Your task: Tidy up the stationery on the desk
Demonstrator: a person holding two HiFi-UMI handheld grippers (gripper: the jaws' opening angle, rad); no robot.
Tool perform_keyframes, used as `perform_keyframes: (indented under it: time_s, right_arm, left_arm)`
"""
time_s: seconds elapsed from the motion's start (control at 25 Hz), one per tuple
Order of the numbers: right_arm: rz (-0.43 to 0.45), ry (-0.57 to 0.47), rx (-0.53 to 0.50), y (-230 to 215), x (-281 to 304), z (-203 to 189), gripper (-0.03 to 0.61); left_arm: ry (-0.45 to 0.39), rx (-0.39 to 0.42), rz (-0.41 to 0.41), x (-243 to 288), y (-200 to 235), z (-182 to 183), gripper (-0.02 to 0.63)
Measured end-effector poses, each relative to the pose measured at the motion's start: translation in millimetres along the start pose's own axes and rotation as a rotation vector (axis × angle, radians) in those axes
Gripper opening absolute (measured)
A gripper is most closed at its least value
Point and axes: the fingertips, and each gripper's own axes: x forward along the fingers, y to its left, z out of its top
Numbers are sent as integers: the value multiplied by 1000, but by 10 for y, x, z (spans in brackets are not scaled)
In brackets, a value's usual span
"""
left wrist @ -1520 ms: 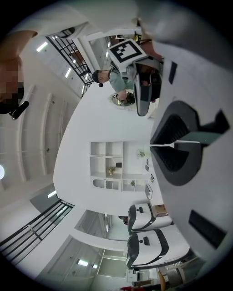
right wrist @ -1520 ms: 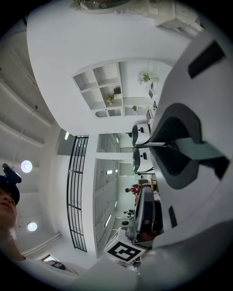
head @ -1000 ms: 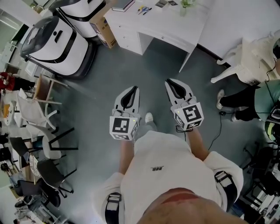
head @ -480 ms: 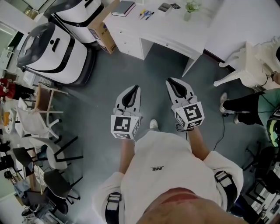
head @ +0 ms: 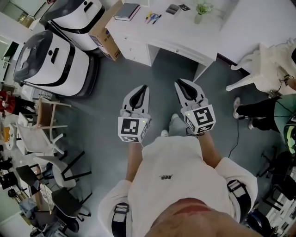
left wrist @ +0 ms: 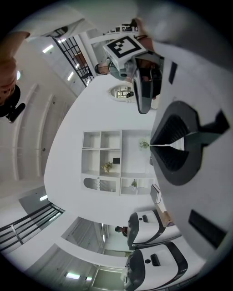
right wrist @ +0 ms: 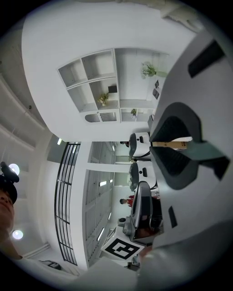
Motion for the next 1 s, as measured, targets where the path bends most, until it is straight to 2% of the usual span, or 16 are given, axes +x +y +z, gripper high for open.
perform_keyframes:
  time_s: [0.36, 1.0]
  right_arm:
    - [10, -7, 4, -423, 551, 11, 12]
    - [71, 11, 24, -1565, 1938, 242, 12]
  left_arm:
    - [2, -1, 10, 601, 316, -2, 0]
    - [33, -10, 38, 2164, 1015, 310, 0]
